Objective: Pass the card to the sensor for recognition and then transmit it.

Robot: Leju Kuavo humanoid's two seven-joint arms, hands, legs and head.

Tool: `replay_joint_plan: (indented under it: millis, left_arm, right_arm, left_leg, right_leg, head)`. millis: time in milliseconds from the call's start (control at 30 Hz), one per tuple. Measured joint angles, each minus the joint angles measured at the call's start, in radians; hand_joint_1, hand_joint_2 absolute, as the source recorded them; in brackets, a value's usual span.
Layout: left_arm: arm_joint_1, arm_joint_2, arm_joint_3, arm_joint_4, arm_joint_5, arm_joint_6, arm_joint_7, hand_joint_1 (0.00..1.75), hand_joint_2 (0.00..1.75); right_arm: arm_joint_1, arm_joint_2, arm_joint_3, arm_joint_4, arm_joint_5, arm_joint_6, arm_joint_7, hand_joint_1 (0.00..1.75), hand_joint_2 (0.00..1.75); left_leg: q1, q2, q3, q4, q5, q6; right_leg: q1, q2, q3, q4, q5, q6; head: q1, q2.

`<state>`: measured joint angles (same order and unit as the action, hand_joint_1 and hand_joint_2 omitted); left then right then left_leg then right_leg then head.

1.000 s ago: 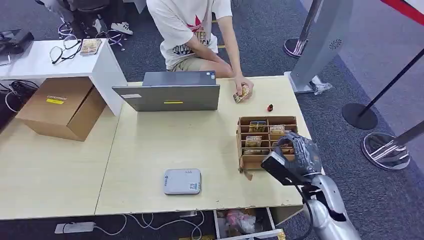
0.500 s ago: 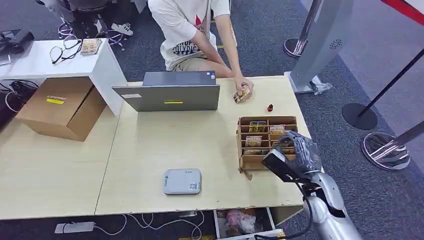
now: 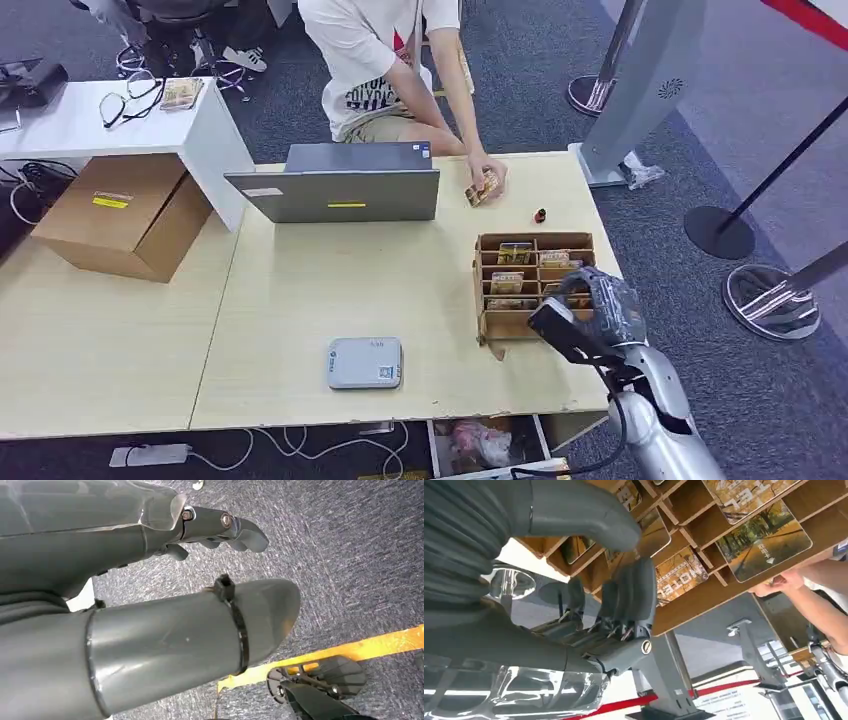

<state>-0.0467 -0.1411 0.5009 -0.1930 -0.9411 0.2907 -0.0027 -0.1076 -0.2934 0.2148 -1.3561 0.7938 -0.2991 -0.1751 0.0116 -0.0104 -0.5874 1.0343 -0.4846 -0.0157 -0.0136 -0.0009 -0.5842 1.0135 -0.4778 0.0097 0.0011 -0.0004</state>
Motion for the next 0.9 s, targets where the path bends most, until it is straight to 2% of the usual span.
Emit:
replay_joint_plan:
  millis: [33, 67, 100, 167, 200, 300, 367, 433, 567, 633, 700, 733, 833, 867, 900]
  left_arm:
    - [0.0, 0.0, 0.0, 0.0, 0.0, 0.0, 0.0, 0.0, 0.0]
    - [-0.001, 0.0, 0.0, 0.0, 0.0, 0.0, 0.0, 0.0, 0.0]
    - [-0.001, 0.0, 0.0, 0.0, 0.0, 0.0, 0.0, 0.0, 0.0]
    - [-0.002, 0.0, 0.0, 0.0, 0.0, 0.0, 0.0, 0.0, 0.0]
    - [-0.003, 0.0, 0.0, 0.0, 0.0, 0.0, 0.0, 0.0, 0.0]
    - [-0.003, 0.0, 0.0, 0.0, 0.0, 0.0, 0.0, 0.0, 0.0]
    - [-0.003, 0.0, 0.0, 0.0, -0.001, 0.0, 0.0, 0.0, 0.0]
    - [-0.003, 0.0, 0.0, 0.0, -0.001, 0.0, 0.0, 0.0, 0.0]
    - [-0.004, 0.0, 0.0, 0.0, -0.002, 0.0, 0.0, 0.0, 0.0]
    - [-0.004, 0.0, 0.0, 0.0, -0.001, 0.0, 0.0, 0.0, 0.0]
    - [-0.004, 0.0, 0.0, 0.0, -0.001, 0.0, 0.0, 0.0, 0.0]
    - [-0.004, 0.0, 0.0, 0.0, -0.001, 0.0, 0.0, 0.0, 0.0]
    - [-0.004, 0.0, 0.0, 0.0, -0.001, 0.0, 0.0, 0.0, 0.0]
    - [-0.004, 0.0, 0.0, 0.0, -0.001, 0.0, 0.0, 0.0, 0.0]
    - [-0.004, 0.0, 0.0, 0.0, -0.001, 0.0, 0.0, 0.0, 0.0]
  right_arm:
    - [-0.001, 0.0, -0.001, 0.002, -0.001, 0.0, 0.0, 0.87, 1.75]
    - [-0.002, 0.0, -0.002, 0.003, -0.001, 0.002, 0.0, 0.87, 1.75]
    - [-0.003, 0.0, -0.002, 0.005, -0.002, 0.004, 0.0, 1.01, 1.75]
    - [-0.004, 0.0, -0.003, 0.008, -0.005, 0.006, 0.0, 0.96, 1.75]
    - [-0.005, 0.0, -0.003, 0.009, -0.005, 0.006, 0.0, 1.05, 1.75]
    - [-0.01, 0.0, -0.003, 0.013, -0.011, 0.006, -0.001, 1.03, 1.75]
    - [-0.015, 0.0, -0.003, 0.016, -0.017, 0.006, -0.005, 0.91, 1.75]
    - [-0.019, 0.0, -0.004, 0.016, -0.018, 0.006, -0.007, 1.03, 1.75]
    - [-0.028, 0.0, -0.004, 0.021, -0.019, 0.006, -0.008, 0.99, 1.75]
    - [-0.034, 0.0, -0.004, 0.024, -0.019, 0.007, -0.01, 1.08, 1.75]
    - [-0.042, 0.0, -0.004, 0.028, -0.019, 0.007, -0.014, 0.96, 1.75]
    - [-0.046, 0.0, -0.004, 0.031, -0.019, 0.007, -0.015, 1.05, 1.75]
    - [-0.052, 0.0, -0.004, 0.037, -0.019, 0.007, -0.016, 1.03, 1.75]
    - [-0.055, 0.0, -0.004, 0.039, -0.019, 0.007, -0.016, 0.96, 1.75]
    - [-0.058, 0.0, -0.004, 0.042, -0.019, 0.007, -0.016, 0.99, 1.75]
  left_leg:
    - [0.0, 0.0, 0.0, 0.0, 0.0, 0.0]
    - [0.0, 0.0, 0.0, 0.0, 0.0, 0.0]
    - [0.0, 0.0, 0.0, 0.0, 0.0, 0.0]
    - [0.0, 0.0, 0.0, 0.0, 0.0, 0.0]
    - [0.0, 0.0, 0.0, 0.0, 0.0, 0.0]
    - [0.0, 0.0, 0.0, 0.0, 0.0, 0.0]
    - [0.0, 0.0, 0.0, 0.0, 0.0, 0.0]
    - [0.0, 0.0, 0.0, 0.0, 0.0, 0.0]
    - [0.0, 0.0, 0.0, 0.0, 0.0, 0.0]
    - [0.0, 0.0, 0.0, 0.0, 0.0, 0.0]
    - [0.0, 0.0, 0.0, 0.0, 0.0, 0.0]
    - [0.0, 0.0, 0.0, 0.0, 0.0, 0.0]
    - [0.0, 0.0, 0.0, 0.0, 0.0, 0.0]
    - [0.0, 0.0, 0.0, 0.0, 0.0, 0.0]
    - [0.0, 0.0, 0.0, 0.0, 0.0, 0.0]
  right_leg:
    - [0.0, 0.0, 0.0, 0.0, 0.0, 0.0]
    - [0.0, 0.0, 0.0, 0.0, 0.0, 0.0]
    - [0.0, 0.0, 0.0, 0.0, 0.0, 0.0]
    - [0.0, 0.0, 0.0, 0.0, 0.0, 0.0]
    - [0.0, 0.0, 0.0, 0.0, 0.0, 0.0]
    - [0.0, 0.0, 0.0, 0.0, 0.0, 0.0]
    - [0.0, 0.0, 0.0, 0.0, 0.0, 0.0]
    - [0.0, 0.0, 0.0, 0.0, 0.0, 0.0]
    - [0.0, 0.0, 0.0, 0.0, 0.0, 0.0]
    - [0.0, 0.0, 0.0, 0.0, 0.0, 0.0]
    - [0.0, 0.0, 0.0, 0.0, 0.0, 0.0]
    - [0.0, 0.0, 0.0, 0.0, 0.0, 0.0]
    - [0.0, 0.0, 0.0, 0.0, 0.0, 0.0]
    - [0.0, 0.0, 0.0, 0.0, 0.0, 0.0]
    - [0.0, 0.0, 0.0, 0.0, 0.0, 0.0]
  head:
    - [0.0, 0.0]
    - [0.0, 0.0]
    - [0.0, 0.0]
    - [0.0, 0.0]
    - [0.0, 0.0]
    - [0.0, 0.0]
    - [0.0, 0.0]
    - [0.0, 0.0]
    - [0.0, 0.0]
    - [0.0, 0.0]
    - [0.0, 0.0]
    - [0.0, 0.0]
    - [0.0, 0.0]
    - [0.0, 0.0]
    - [0.0, 0.0]
